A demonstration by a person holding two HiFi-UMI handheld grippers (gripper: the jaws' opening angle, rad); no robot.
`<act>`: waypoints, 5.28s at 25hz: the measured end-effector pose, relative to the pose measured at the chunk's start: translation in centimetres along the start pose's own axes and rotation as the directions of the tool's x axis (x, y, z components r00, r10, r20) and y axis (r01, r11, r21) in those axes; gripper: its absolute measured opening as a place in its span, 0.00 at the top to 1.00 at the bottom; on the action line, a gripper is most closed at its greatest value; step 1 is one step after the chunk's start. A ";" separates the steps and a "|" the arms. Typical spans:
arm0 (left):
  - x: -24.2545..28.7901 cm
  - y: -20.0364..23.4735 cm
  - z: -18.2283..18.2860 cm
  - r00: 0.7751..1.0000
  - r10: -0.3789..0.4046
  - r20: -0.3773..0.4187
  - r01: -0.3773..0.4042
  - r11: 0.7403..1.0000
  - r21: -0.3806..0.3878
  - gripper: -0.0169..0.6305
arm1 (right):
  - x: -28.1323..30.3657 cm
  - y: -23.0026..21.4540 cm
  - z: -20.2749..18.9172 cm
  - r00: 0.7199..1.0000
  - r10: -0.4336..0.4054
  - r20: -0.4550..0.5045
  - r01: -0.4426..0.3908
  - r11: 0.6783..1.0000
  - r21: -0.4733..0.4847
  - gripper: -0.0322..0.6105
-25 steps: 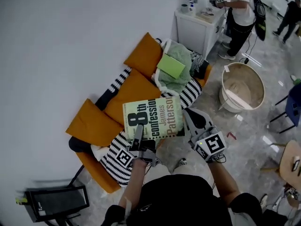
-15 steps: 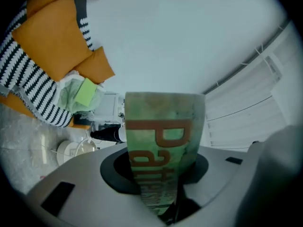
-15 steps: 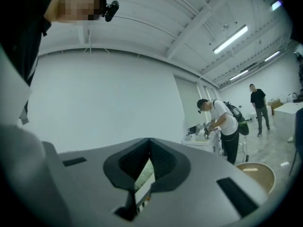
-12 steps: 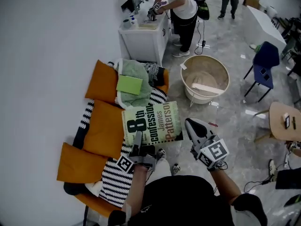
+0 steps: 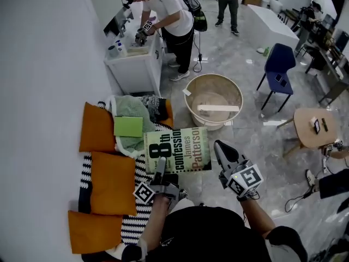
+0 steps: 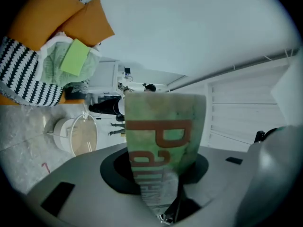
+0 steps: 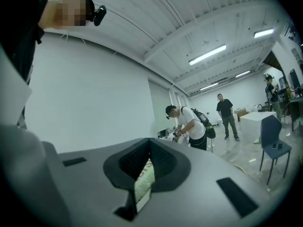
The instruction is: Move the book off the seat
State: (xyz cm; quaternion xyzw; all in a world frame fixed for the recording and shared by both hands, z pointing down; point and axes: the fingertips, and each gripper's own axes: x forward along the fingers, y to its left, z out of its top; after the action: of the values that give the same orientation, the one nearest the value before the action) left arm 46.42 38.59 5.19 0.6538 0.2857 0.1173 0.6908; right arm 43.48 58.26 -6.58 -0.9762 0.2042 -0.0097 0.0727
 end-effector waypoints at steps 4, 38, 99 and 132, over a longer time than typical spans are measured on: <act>3.8 1.3 0.3 0.996 -0.019 -0.090 0.016 0.999 -0.035 0.72 | 1.1 -1.2 -0.1 0.997 -0.083 0.008 0.083 0.996 -0.016 0.93; 30.7 11.6 -16.6 0.959 0.089 -0.268 -0.094 0.996 -0.007 0.72 | 1.0 -33.1 1.2 0.977 -0.214 0.014 0.213 0.977 0.020 0.93; 51.2 67.9 -12.1 0.711 0.508 -0.486 -0.578 0.816 0.007 0.72 | 26.5 -57.7 -31.9 0.859 -0.235 -0.455 0.386 0.881 0.274 0.93; 46.7 74.5 -10.2 0.230 0.865 -0.446 -0.769 0.443 0.462 0.24 | 25.6 -56.1 -33.2 0.838 -0.238 -0.490 0.429 0.843 0.324 0.93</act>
State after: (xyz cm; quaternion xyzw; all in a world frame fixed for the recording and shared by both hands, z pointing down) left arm 94.35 80.92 66.36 0.6706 0.1204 0.6505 0.3357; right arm 87.68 94.30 34.16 -0.9305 0.0304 -0.2820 0.2317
